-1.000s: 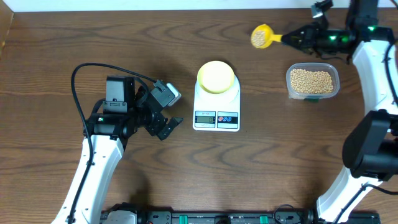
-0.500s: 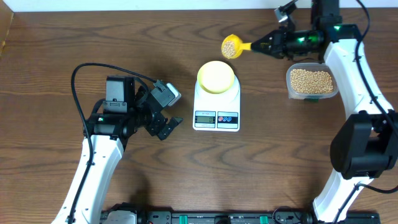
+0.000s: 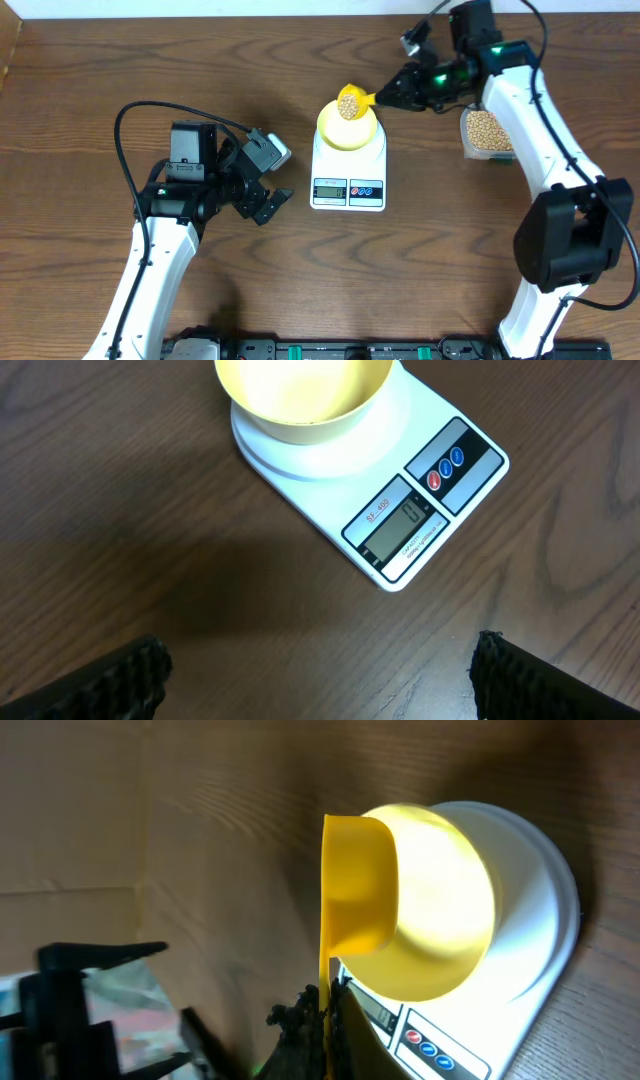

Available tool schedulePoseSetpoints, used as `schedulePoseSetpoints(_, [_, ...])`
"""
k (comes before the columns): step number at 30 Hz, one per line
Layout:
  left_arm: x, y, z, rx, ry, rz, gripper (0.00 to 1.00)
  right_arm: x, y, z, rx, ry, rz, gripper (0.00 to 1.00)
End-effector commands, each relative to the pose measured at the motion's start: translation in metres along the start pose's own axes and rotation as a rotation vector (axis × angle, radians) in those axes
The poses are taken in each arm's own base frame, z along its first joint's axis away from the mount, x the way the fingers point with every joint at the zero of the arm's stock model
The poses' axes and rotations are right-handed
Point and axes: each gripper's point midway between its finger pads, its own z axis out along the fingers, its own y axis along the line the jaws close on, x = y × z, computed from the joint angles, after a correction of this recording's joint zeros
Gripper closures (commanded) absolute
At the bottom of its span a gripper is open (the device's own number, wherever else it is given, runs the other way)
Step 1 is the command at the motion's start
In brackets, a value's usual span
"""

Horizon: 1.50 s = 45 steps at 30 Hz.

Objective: Scoop item into bowl and weigh 50g on scale
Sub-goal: 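Lift the filled yellow scoop and carry it left over the yellow bowl, then tilt the scoop with the right gripper to pour soybeans into the bowl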

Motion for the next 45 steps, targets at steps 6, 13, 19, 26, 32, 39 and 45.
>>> schedulePoseSetpoints(6, [0.002,0.002,0.001,-0.003,0.008,0.013,0.03,0.006,-0.008,0.019,0.128,0.017,-0.056,0.99])
schedulePoseSetpoints(13, [0.002,0.002,0.001,-0.003,0.008,0.013,0.03,-0.003,-0.005,0.019,0.208,-0.009,-0.137,0.99])
schedulePoseSetpoints(19, [0.002,0.002,0.001,-0.003,0.008,0.013,0.02,0.002,0.002,0.019,0.236,0.020,-0.223,0.99])
schedulePoseSetpoints(26, [0.002,0.002,0.001,-0.003,0.008,0.013,0.02,0.007,0.012,0.023,0.253,0.049,-0.320,0.99])
schedulePoseSetpoints(32, [0.002,0.002,0.001,-0.003,0.008,0.013,0.02,0.011,0.012,0.025,0.323,0.072,-0.387,0.99])
schedulePoseSetpoints(39, [0.002,0.002,0.001,-0.003,0.008,0.013,0.03,0.008,0.014,0.022,0.347,0.063,-0.402,0.99])
schedulePoseSetpoints(45, [0.002,0.002,0.001,-0.003,0.008,0.013,0.03,0.008,0.009,0.020,0.399,0.068,-0.427,0.99])
